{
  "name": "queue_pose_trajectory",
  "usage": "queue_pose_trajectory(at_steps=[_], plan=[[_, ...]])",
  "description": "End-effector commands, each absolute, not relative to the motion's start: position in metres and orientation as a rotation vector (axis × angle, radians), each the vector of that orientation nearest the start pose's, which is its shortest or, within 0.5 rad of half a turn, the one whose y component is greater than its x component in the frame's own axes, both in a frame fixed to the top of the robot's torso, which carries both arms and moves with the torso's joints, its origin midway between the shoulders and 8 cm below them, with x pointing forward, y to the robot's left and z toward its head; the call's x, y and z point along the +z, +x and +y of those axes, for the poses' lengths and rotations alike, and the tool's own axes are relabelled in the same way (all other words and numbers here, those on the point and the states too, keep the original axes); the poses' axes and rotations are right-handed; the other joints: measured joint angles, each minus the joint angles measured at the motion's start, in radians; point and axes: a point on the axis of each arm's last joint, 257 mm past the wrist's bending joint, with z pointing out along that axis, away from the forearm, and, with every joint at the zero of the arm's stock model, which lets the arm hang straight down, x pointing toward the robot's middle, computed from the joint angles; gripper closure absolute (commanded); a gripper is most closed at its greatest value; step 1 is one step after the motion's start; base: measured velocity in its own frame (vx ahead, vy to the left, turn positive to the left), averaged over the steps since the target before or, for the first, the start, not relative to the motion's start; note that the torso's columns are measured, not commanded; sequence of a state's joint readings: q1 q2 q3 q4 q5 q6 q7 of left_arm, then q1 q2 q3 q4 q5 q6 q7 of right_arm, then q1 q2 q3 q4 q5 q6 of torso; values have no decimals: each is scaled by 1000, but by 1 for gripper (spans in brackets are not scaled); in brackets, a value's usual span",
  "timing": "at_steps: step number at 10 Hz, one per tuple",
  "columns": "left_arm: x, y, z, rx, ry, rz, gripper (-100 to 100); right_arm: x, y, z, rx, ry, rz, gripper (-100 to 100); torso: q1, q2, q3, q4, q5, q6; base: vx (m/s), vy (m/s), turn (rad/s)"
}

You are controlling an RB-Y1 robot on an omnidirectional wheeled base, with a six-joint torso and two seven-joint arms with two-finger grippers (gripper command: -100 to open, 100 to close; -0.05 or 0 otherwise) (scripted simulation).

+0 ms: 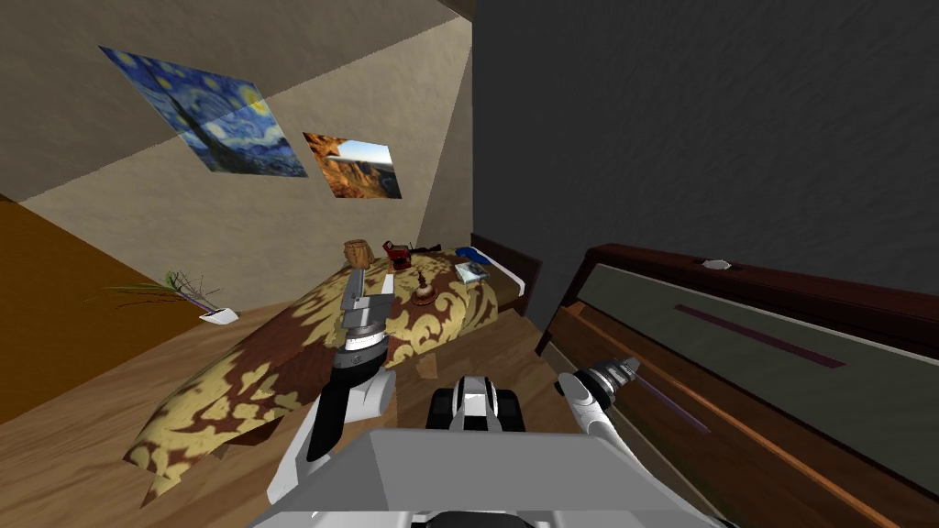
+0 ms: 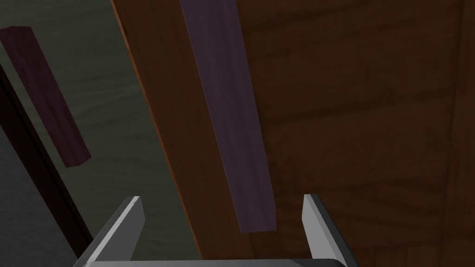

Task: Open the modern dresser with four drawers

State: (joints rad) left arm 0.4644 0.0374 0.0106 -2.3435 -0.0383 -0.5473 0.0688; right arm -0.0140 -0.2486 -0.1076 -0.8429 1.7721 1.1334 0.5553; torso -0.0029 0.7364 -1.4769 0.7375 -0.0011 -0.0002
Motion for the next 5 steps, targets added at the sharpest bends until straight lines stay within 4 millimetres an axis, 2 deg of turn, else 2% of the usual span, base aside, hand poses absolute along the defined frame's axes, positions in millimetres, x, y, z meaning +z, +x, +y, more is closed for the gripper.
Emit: queue_pose_trajectory(at_steps=[1, 3, 4, 5], plan=[[71, 324, 264, -1378, -513, 552, 0, -327, 317, -612, -1977, -151, 1872, -100, 3, 1, 1, 0, 1, 0, -52, 48, -42], [71, 324, 264, -1378, -513, 552, 0, -314, 333, -623, -1973, -158, 1865, -100, 5, 3, 2, 1, 2, 0, -58, 70, -44], [71, 324, 264, -1378, -513, 552, 0, -318, 329, -619, -1974, -159, 1873, -100, 7, 3, 1, 2, 4, 0, -24, 36, -5], [71, 324, 264, -1378, -513, 552, 0, -320, 330, -620, -1970, -163, 1877, 0, 6, 2, 1, 2, 4, 0, -4, 7, 4]])
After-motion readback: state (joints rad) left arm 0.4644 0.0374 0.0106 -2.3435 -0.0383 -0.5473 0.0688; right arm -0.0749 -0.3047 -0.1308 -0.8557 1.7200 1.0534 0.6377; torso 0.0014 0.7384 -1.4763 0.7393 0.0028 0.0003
